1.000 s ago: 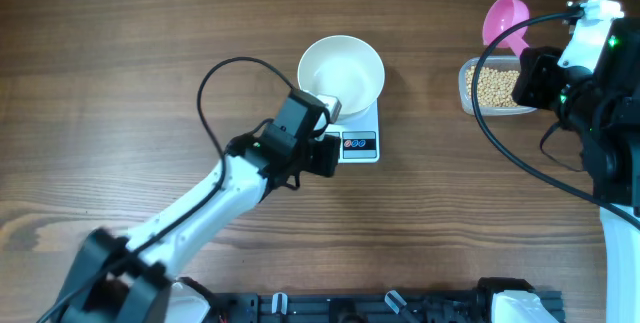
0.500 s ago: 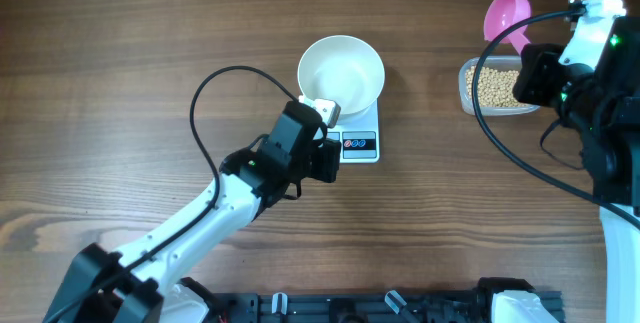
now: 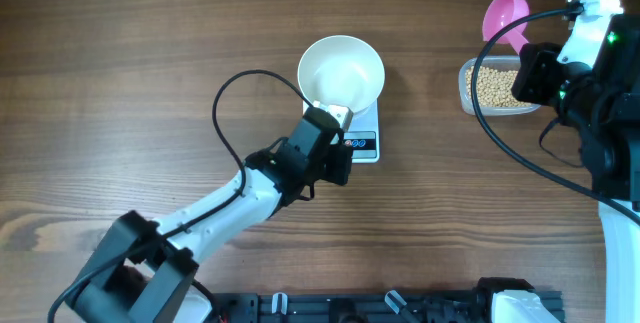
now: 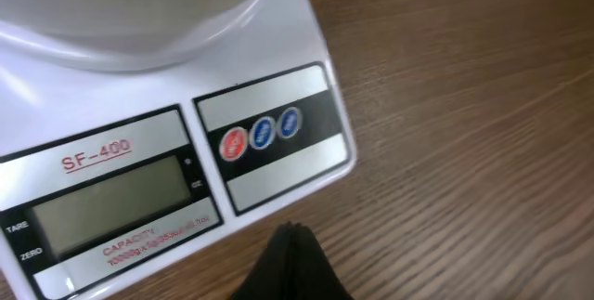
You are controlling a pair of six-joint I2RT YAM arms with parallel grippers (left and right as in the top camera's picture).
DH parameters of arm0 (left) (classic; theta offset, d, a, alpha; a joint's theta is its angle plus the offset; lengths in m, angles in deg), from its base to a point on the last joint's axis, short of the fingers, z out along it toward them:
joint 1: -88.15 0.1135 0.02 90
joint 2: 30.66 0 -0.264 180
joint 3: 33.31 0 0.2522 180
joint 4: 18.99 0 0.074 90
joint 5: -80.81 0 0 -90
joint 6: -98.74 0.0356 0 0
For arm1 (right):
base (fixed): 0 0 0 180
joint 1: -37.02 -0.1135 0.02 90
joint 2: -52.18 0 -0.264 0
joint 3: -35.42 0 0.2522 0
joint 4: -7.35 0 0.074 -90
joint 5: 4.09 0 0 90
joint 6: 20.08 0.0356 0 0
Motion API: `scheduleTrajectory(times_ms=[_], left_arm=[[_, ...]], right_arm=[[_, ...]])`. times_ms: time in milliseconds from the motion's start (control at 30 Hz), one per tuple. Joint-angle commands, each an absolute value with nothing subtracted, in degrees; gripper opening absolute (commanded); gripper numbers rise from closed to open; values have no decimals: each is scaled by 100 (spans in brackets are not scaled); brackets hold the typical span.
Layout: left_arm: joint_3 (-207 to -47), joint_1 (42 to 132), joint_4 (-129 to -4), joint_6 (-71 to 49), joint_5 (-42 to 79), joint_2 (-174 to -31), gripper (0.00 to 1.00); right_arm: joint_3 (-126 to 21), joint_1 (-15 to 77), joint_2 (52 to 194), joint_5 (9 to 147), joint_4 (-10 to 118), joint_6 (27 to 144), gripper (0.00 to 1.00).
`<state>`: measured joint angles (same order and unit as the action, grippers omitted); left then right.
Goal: Scoop item into bowl and weigh 150g on scale
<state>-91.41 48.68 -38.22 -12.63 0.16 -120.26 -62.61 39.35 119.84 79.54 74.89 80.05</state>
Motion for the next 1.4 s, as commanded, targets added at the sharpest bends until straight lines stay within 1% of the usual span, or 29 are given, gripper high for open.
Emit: scheduleTrajectory(times_ms=[0,200,333,633,1033,1200,1367], left_arm=[[-9093,4851,-3619,-1315,-139,-12321,4],[-9093,4851,-3123,-1315,-233,-12559,4],[-9093,4851,-3077,-1315,-574,-12671,4],[-9093,4851,-2819,-1313,-826,-12710,4],[-9093,4849,-2719,-1315,-817,-12712,4],[-9093,4849,-2714,-1318,-557,-12714,4],[-9090,4838,-2714,-1315,-559,-12913,4]], right_arm=[[-6304,3957,12013,7949,7472,7892,4],[-6304,3957,12013,7949,7472,7892,4],[-6304,3957,12013,7949,7472,7889,4],[-6304,3957,12013,7949,7459,7892,4],[-6304,3957,12013,7949,7452,7892,4],[-6304,3957,12013,7949,7454,7894,4],[-6304,3957,12013,7949,7454,7892,4]])
